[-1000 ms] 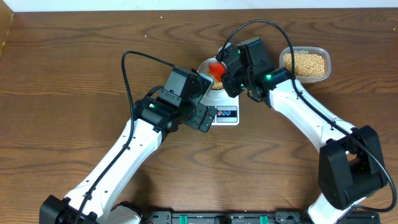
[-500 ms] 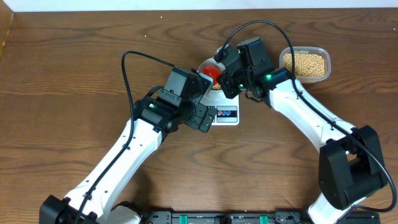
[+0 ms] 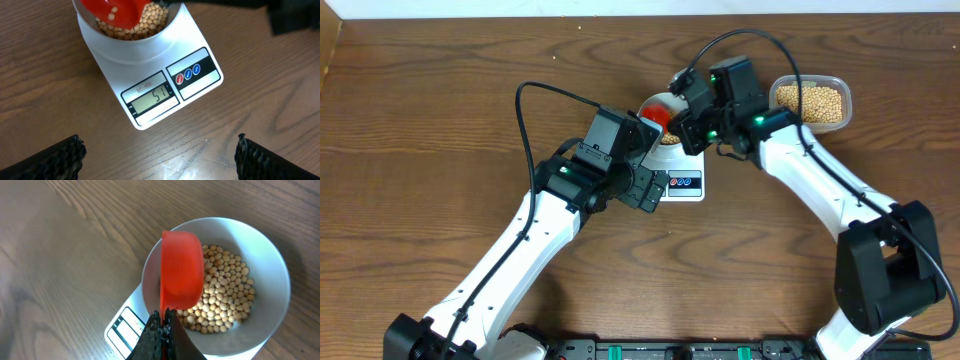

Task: Scoop item into bowl and weigh 50g on scale
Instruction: 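Move the red scoop with the right gripper back to the tub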

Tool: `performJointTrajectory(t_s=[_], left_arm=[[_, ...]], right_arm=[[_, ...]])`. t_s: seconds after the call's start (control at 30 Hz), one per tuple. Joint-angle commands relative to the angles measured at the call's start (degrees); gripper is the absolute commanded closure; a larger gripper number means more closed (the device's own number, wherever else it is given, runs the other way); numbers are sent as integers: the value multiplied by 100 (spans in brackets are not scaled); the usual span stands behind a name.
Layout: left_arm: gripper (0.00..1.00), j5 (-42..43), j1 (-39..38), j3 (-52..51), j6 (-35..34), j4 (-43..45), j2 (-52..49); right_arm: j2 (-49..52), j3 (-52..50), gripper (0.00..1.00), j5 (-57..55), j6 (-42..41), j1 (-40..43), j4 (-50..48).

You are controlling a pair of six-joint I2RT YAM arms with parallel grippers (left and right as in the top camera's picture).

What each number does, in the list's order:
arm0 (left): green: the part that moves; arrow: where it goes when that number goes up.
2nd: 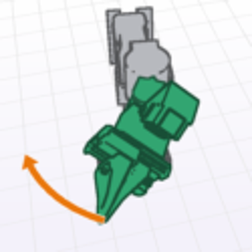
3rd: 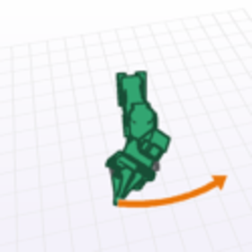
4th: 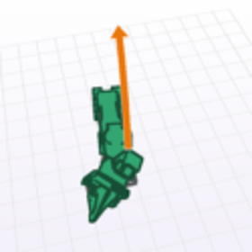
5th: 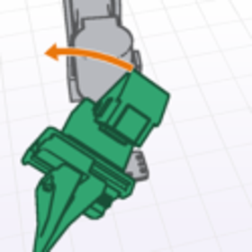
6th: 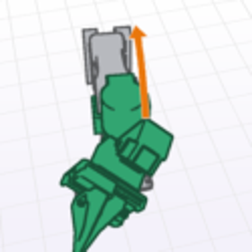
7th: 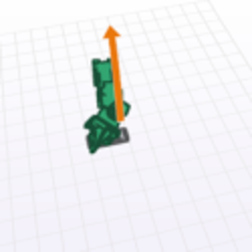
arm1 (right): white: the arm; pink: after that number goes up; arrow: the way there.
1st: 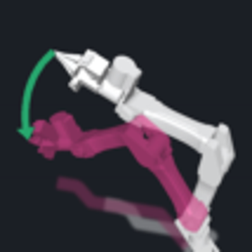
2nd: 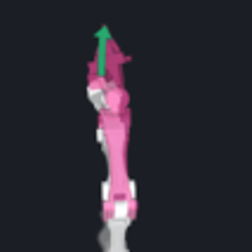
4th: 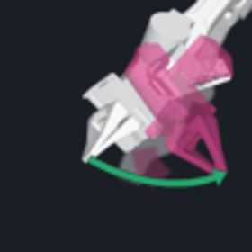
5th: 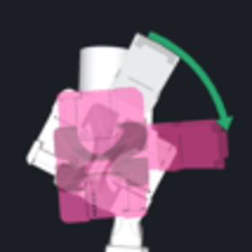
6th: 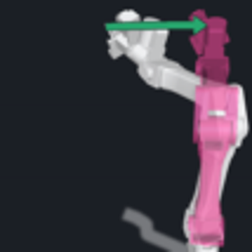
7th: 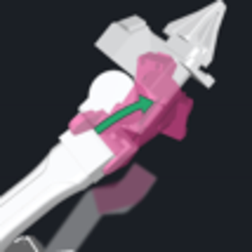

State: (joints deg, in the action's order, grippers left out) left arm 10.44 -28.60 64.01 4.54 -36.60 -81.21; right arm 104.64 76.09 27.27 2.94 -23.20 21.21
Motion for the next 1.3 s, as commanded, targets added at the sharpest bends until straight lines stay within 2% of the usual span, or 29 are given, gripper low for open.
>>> performJointTrajectory(t_s=[0.0, 0.3, 0.73, 0.97, 1.27], left_arm=[[2, 50, 31, 7, 37, 0, 52], [2, 50, 31, 7, 39, 0, 52], [2, 50, 31, 7, 39, 0, 52], [2, 50, 31, 7, 39, 0, 52], [2, 52, 31, 7, 37, -2, 52]], right_arm=[[48, -2, 99, 831, -127, 260, -57], [48, -2, 99, 1989, -332, 903, -221], [-671, -2, 99, 1980, -304, 1497, -96], [-1182, -2, 99, 1912, 57, 2116, 474], [-1325, -2, 99, 962, 249, 2940, 1237]])
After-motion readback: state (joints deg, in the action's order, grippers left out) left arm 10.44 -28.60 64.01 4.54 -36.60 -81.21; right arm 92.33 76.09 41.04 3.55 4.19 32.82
